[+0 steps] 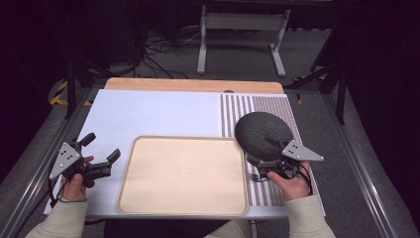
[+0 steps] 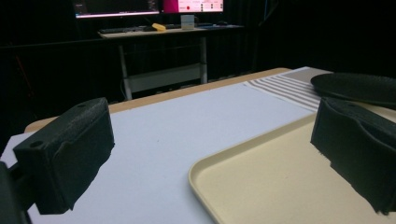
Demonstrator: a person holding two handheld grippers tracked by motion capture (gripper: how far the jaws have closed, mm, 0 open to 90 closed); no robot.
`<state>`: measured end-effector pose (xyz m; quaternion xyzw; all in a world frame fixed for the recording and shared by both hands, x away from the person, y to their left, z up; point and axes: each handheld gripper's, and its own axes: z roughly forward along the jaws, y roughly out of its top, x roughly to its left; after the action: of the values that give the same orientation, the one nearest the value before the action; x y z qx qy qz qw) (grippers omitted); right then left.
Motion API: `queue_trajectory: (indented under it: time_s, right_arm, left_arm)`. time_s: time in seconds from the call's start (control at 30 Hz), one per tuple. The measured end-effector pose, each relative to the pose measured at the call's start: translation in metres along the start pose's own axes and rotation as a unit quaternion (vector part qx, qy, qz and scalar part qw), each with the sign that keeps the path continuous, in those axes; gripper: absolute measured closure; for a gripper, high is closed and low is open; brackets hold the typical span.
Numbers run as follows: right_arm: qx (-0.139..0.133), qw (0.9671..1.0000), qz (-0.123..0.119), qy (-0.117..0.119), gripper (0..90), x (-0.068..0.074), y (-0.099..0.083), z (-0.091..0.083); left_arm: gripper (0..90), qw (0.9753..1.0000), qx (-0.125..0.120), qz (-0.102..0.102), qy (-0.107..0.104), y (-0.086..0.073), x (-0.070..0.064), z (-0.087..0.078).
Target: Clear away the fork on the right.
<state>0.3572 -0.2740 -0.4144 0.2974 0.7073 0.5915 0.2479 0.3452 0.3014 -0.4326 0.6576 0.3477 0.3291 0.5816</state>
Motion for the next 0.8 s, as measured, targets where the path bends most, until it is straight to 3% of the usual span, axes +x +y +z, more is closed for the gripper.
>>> queue_trajectory:
  time_s: [0.1, 0.37, 0.57, 0.8]
  right_arm:
    - [0.002, 1.0, -0.001, -0.002, 4.8, -0.001, 0.0, 0.001]
    - [0.008, 1.0, -0.001, 0.001, 4.7, 0.0, -0.002, 0.005]
    - [0.013, 0.9999, -0.002, 0.002, 4.8, -0.001, -0.002, 0.005]
    - [0.054, 0.998, -0.033, 0.009, 5.4, -0.004, 0.012, 0.007]
  left_arm:
    - [0.0, 0.9999, -0.005, -0.015, -0.004, 0.0, 0.002, -0.001]
    - [0.1, 0.9998, -0.009, -0.019, -0.003, 0.001, 0.003, -0.004]
    - [0.1, 1.0, 0.001, -0.003, -0.002, 0.0, 0.003, -0.004]
    - [0.2, 0.9999, 0.007, -0.003, -0.008, -0.001, 0.004, -0.002]
